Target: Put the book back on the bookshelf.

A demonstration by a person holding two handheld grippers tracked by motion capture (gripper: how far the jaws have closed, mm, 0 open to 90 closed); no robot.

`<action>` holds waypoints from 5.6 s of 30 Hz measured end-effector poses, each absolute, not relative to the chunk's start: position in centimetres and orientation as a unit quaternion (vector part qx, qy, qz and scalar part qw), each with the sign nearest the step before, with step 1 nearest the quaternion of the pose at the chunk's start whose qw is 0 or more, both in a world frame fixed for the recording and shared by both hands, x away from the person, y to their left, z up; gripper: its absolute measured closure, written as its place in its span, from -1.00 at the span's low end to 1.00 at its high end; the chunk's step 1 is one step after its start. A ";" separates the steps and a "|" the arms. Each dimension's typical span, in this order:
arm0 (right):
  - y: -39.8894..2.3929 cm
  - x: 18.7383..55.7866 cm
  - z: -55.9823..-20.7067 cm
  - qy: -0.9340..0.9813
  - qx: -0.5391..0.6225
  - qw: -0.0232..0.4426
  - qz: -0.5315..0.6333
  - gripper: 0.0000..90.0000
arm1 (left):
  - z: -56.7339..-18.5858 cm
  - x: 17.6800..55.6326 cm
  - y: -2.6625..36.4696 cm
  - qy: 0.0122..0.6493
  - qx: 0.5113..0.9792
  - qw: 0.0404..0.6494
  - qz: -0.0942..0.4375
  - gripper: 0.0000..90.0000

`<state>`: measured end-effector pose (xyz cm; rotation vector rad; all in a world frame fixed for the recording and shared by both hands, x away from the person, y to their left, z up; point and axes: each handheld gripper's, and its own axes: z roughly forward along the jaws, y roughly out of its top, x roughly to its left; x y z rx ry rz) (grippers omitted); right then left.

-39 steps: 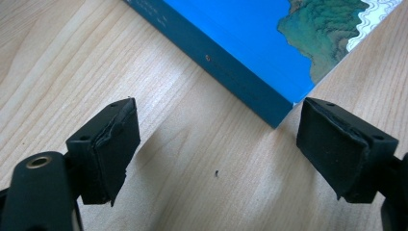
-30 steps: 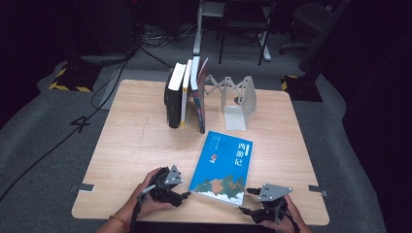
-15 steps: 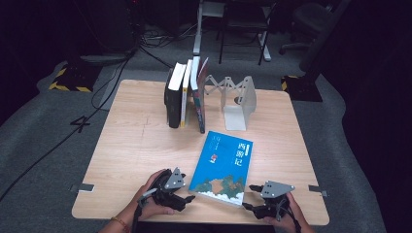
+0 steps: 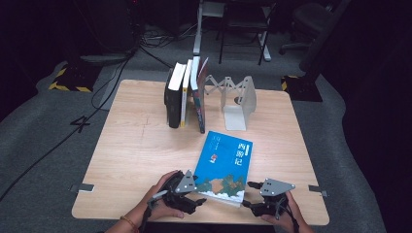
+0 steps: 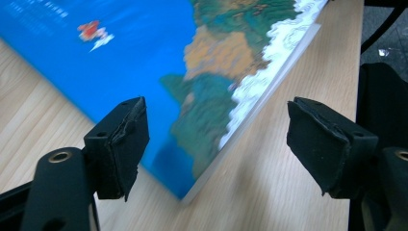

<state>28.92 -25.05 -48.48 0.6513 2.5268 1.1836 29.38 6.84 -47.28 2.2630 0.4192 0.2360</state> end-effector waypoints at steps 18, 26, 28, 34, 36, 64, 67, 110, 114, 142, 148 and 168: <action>-23.6 30.8 -44.8 0.847 0.215 0.171 0.456 -0.33 | -47.1 29.1 0.1 0.190 0.898 0.372 0.136 -0.38; -23.2 31.8 -44.4 0.844 0.214 0.163 0.464 -0.35 | -46.9 29.9 0.1 0.208 0.891 0.372 0.158 0.31; -23.3 31.7 -44.5 0.842 0.216 0.161 0.466 -0.35 | -46.8 29.9 0.2 0.198 0.891 0.375 0.159 0.40; -23.8 31.7 -44.7 0.844 0.213 0.155 0.466 -0.29 | -46.6 29.4 0.3 0.172 0.893 0.370 0.190 0.63; -23.8 31.8 -44.9 0.847 0.211 0.158 0.462 -0.30 | -46.5 29.4 0.5 0.167 0.894 0.371 0.188 0.65; -20.7 33.3 -46.8 0.881 0.123 0.198 0.411 0.30 | -46.1 29.1 9.4 0.189 0.888 0.387 0.163 0.33; -20.6 33.0 -46.4 0.880 0.124 0.198 0.413 0.34 | -46.7 28.7 9.1 0.222 0.888 0.353 0.196 0.15; -22.3 33.3 -46.4 0.874 0.167 0.254 0.380 0.51 | -45.7 35.4 11.0 0.202 0.887 0.373 0.182 0.30; -22.0 33.4 -46.0 0.874 0.165 0.259 0.377 0.52 | -45.7 35.1 10.9 0.211 0.887 0.359 0.199 0.14; -24.4 35.9 -46.0 0.878 0.166 0.201 0.401 0.35 | -44.5 33.4 10.9 0.153 0.890 0.397 0.163 0.56; -24.2 35.9 -45.5 0.871 0.134 0.222 0.418 0.35 | -44.6 33.8 11.4 0.151 0.893 0.398 0.146 0.55; -20.5 33.2 -44.5 0.883 0.037 0.243 0.399 0.68 | -43.7 34.6 14.7 0.200 0.896 0.359 0.167 0.26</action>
